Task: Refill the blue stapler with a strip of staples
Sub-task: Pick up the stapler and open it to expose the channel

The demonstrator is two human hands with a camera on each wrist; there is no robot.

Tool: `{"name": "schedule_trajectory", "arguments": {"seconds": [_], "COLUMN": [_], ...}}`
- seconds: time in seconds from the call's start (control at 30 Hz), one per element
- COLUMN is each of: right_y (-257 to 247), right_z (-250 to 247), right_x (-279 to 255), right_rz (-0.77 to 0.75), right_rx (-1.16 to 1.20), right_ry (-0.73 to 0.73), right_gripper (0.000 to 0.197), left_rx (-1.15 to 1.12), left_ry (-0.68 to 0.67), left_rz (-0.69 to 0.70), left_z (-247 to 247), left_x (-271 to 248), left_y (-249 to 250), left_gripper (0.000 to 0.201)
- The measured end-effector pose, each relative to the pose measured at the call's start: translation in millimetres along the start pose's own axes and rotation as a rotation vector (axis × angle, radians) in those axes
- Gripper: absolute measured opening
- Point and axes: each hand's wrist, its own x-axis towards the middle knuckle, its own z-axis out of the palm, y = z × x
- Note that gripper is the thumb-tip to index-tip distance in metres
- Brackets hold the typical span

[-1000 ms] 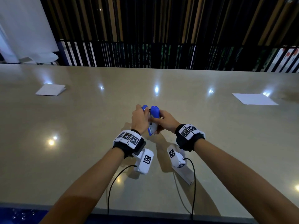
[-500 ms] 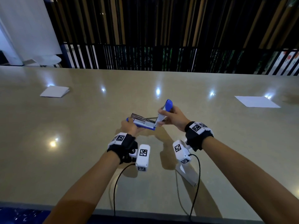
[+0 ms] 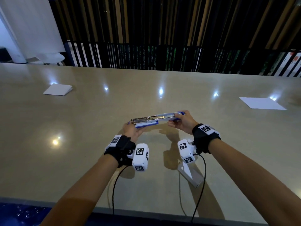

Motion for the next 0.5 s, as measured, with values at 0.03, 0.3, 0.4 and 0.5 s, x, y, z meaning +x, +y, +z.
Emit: {"name": "schedule_trajectory", "arguments": {"seconds": [0.03, 0.3, 0.4, 0.5], "right_y": [0, 16, 20, 26], "right_z": [-1, -18, -18, -20], "right_x": [-1, 11, 13, 14], "right_rz": [0.023, 0.124, 0.158, 0.136], "right_rx": [-0.017, -0.247, -0.321, -0.459], "right_ry": [-0.007, 0.072, 0.043, 0.037], "right_gripper": [0.017, 0.017, 0.01, 0.007], "left_rx": [0.014, 0.672, 0.866, 1.109], "left_ry": [-0.018, -0.174, -0.189, -0.25], "left_rz": [-0.003, 0.023, 0.073, 0.139], "left_z": [-2, -29, -36, -45], "left_x": [0, 4, 5, 7], "left_y": [0, 2, 3, 1], "left_gripper": [0.037, 0.03, 0.035, 0.032]}}
